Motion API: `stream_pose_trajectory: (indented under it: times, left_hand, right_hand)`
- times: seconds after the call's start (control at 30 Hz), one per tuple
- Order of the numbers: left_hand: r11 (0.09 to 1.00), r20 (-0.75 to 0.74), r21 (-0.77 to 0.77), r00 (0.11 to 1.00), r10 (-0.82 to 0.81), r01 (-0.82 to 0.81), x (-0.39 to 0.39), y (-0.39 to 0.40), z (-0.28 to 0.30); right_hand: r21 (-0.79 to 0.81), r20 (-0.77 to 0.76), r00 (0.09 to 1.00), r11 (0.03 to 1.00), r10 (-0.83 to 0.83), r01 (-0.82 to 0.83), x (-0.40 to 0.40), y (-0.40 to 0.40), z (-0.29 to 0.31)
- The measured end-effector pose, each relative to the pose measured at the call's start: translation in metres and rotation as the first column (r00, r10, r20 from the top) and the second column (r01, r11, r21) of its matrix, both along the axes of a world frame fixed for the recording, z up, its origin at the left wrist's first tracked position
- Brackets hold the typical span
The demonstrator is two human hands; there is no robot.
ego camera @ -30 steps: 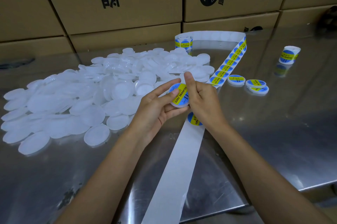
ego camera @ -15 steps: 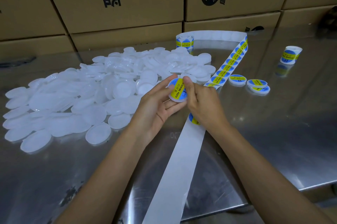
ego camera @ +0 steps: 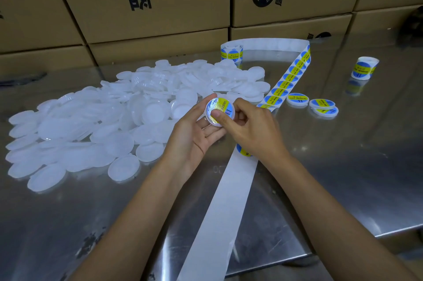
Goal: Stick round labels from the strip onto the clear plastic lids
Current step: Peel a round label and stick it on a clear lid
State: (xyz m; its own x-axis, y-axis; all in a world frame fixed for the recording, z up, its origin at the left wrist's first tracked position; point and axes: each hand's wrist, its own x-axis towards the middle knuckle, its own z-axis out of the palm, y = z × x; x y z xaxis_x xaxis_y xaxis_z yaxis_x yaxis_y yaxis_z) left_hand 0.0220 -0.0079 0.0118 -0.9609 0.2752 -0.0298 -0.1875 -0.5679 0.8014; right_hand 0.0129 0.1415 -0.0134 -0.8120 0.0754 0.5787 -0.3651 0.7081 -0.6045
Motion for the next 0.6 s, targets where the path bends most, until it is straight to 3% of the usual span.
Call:
stream_pose_trajectory:
  times: [0.2, 0.4, 0.5, 0.6]
  left_hand:
    - [0.989, -0.121, -0.150, 0.992, -0.026, 0.008, -0.0005, -0.0011, -0.0048]
    - [0.902, -0.238, -0.412, 0.971, 0.027, -0.126, -0.0011, -0.0039, -0.0049]
    - [0.854, -0.256, -0.483, 0.964, 0.072, -0.192, -0.0011, -0.0017, -0.0049]
    - [0.855, -0.227, -0.457, 0.962, 0.155, -0.246, -0.0014, -0.0011, -0.0060]
  right_hand:
    - [-0.022, -0.023, 1.000, 1.000, 0.003, -0.004, 0.0003, -0.0009, 0.0028]
    - [-0.147, 0.006, 0.998, 0.988, 0.057, -0.056, 0.0009, 0.0009, 0.0051]
    - [-0.279, 0.076, 0.989, 0.955, 0.126, -0.100, 0.0031, -0.0030, 0.0065]
    - [-0.419, 0.125, 0.964, 0.894, 0.233, -0.162, 0.0047, -0.0046, 0.0054]
